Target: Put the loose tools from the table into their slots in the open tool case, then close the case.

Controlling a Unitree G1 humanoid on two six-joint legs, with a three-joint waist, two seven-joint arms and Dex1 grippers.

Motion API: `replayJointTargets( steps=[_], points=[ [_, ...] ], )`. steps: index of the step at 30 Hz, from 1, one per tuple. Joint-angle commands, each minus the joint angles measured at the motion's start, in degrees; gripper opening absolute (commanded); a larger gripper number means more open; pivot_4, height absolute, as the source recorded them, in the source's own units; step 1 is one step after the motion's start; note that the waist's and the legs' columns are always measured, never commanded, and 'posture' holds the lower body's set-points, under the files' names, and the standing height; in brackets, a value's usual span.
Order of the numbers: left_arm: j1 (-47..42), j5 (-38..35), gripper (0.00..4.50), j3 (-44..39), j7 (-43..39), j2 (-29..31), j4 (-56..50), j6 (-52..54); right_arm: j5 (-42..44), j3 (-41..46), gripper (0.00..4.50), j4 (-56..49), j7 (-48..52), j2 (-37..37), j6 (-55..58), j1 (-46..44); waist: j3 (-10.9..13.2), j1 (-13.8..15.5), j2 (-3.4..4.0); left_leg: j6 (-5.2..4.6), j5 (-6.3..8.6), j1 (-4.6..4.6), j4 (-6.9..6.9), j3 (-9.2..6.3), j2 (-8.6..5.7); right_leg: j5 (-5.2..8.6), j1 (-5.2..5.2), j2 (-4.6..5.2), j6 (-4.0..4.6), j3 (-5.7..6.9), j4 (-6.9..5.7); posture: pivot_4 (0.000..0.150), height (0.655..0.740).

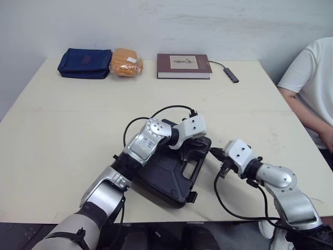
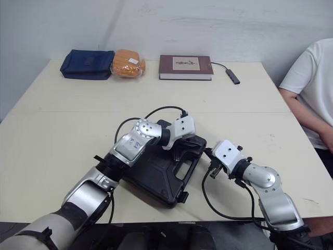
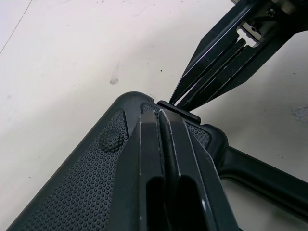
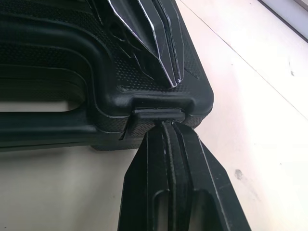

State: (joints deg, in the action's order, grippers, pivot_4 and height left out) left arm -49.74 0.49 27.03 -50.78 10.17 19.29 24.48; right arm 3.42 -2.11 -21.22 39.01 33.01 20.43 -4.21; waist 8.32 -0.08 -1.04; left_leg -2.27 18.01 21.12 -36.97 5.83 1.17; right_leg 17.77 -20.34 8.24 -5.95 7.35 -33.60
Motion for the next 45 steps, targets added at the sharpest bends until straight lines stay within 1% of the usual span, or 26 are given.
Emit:
replayJointTargets(
  steps=[1,11,13,16,17,20,24,27,29,31,32,35,40,45],
  points=[
    [7.8,6.6,0.05,9.6,-1.5,1.1,9.5,6.2,1.2,-3.9,0.00,-5.3,0.6,-2.0,-1.7,-2.3,0.0,-0.1,0.00,0.00,0.00,0.00,0.00,0.00,0.01,0.00,0.00,-0.01,0.00,0.00,0.01,0.150,0.7400],
    [8.2,6.6,0.05,9.7,-1.4,1.1,10.0,6.0,1.0,-1.9,0.00,-5.6,1.1,-1.3,-1.5,-3.5,-0.1,-0.1,-0.03,0.12,0.02,-0.05,0.07,-0.06,0.18,0.17,0.03,-0.18,0.31,0.00,0.19,0.150,0.7400],
    [8.1,6.1,0.05,8.3,-0.1,0.5,9.7,5.5,1.3,-1.6,0.00,-6.3,2.2,-0.2,-1.4,-2.6,0.0,-0.1,-0.01,0.13,0.02,-0.04,0.08,-0.07,0.19,0.20,0.02,-0.19,0.37,0.01,0.21,0.150,0.7400],
    [7.8,3.4,0.05,5.0,0.6,-0.7,7.4,4.9,1.9,0.5,0.00,-6.5,3.2,1.6,-1.9,-0.6,0.0,0.2,0.10,0.13,0.02,-0.01,0.07,-0.09,0.17,0.23,0.00,-0.18,0.42,0.02,0.31,0.150,0.7400],
    [8.0,2.2,0.05,4.0,-0.4,-0.8,6.0,3.8,2.0,1.4,0.00,-6.4,3.4,2.2,-2.2,0.2,0.0,0.3,0.11,0.13,0.02,0.02,0.08,-0.10,0.17,0.22,-0.02,-0.18,0.41,0.02,0.35,0.150,0.7400],
    [8.3,0.4,0.05,1.7,-1.3,-1.1,3.6,3.0,2.1,2.7,0.00,-6.1,3.7,3.1,-2.7,1.4,0.1,0.5,0.27,0.13,0.03,0.15,0.11,-0.10,0.16,0.04,-0.12,-0.18,0.09,0.09,0.36,0.150,0.7400],
    [8.7,-4.9,0.05,-3.1,-4.3,-1.7,-2.3,-1.8,2.6,6.0,0.00,-5.3,3.9,4.7,-4.3,4.0,0.6,1.1,0.75,0.26,0.02,0.40,0.27,-0.08,0.15,0.06,-0.27,-0.20,0.10,0.19,0.27,0.150,0.7400],
    [8.5,-7.8,0.05,-6.2,-6.2,-1.5,-5.8,-5.7,3.0,8.1,0.00,-4.6,4.4,6.0,-5.6,6.2,1.1,1.7,1.06,0.35,-0.33,0.50,0.49,-0.01,0.12,0.12,-0.43,-0.28,0.13,0.23,0.29,0.150,0.7400],
    [8.2,-9.9,0.05,-8.3,-7.4,-1.2,-7.8,-7.8,3.4,9.2,0.00,-4.1,4.7,6.7,-6.7,7.5,1.5,1.8,1.05,0.41,-0.38,0.63,0.50,0.02,0.13,0.13,-0.54,-0.38,0.13,0.27,0.28,0.150,0.7400],
    [8.2,-11.3,0.05,-9.1,-9.2,-0.3,-9.4,-8.6,3.8,9.9,0.00,-3.9,4.7,6.9,-7.4,8.3,1.7,1.8,1.00,0.38,-0.54,1.25,0.33,0.06,0.11,0.11,-1.13,-0.49,0.11,0.28,-0.03,0.150,0.7400],
    [8.2,-11.7,0.05,-9.2,-10.0,0.4,-10.1,-8.9,4.0,10.2,0.00,-3.8,4.8,7.0,-7.7,8.7,1.9,1.8,1.00,0.36,-0.68,1.35,0.15,0.07,0.11,0.10,-1.17,-0.56,0.09,0.31,-0.21,0.150,0.7400],
    [8.3,-13.1,0.05,-10.6,-12.8,3.6,-13.8,-11.8,5.7,13.0,0.00,-4.6,5.7,7.2,-9.6,11.6,2.3,1.7,1.02,0.30,-0.69,1.41,-0.07,0.13,0.11,0.06,-1.18,-0.70,0.01,0.48,-0.26,0.150,0.7400],
    [10.4,-15.2,0.05,-11.3,-15.6,8.1,-20.7,-12.2,8.9,17.3,0.00,-6.4,7.4,7.0,-13.3,17.1,2.9,1.7,1.02,0.18,-0.64,1.41,-0.14,0.15,0.04,0.01,-1.18,-0.56,-0.09,0.35,-0.19,0.150,0.7400],
    [13.5,-14.5,0.05,-10.5,-17.1,12.8,-26.8,-12.9,10.9,19.7,0.00,-7.4,8.4,6.2,-16.9,22.0,2.9,1.7,1.02,0.21,-0.65,1.39,-0.15,0.11,0.05,0.00,-1.17,-0.57,-0.09,0.23,-0.23,0.150,0.7400]
  ],
)
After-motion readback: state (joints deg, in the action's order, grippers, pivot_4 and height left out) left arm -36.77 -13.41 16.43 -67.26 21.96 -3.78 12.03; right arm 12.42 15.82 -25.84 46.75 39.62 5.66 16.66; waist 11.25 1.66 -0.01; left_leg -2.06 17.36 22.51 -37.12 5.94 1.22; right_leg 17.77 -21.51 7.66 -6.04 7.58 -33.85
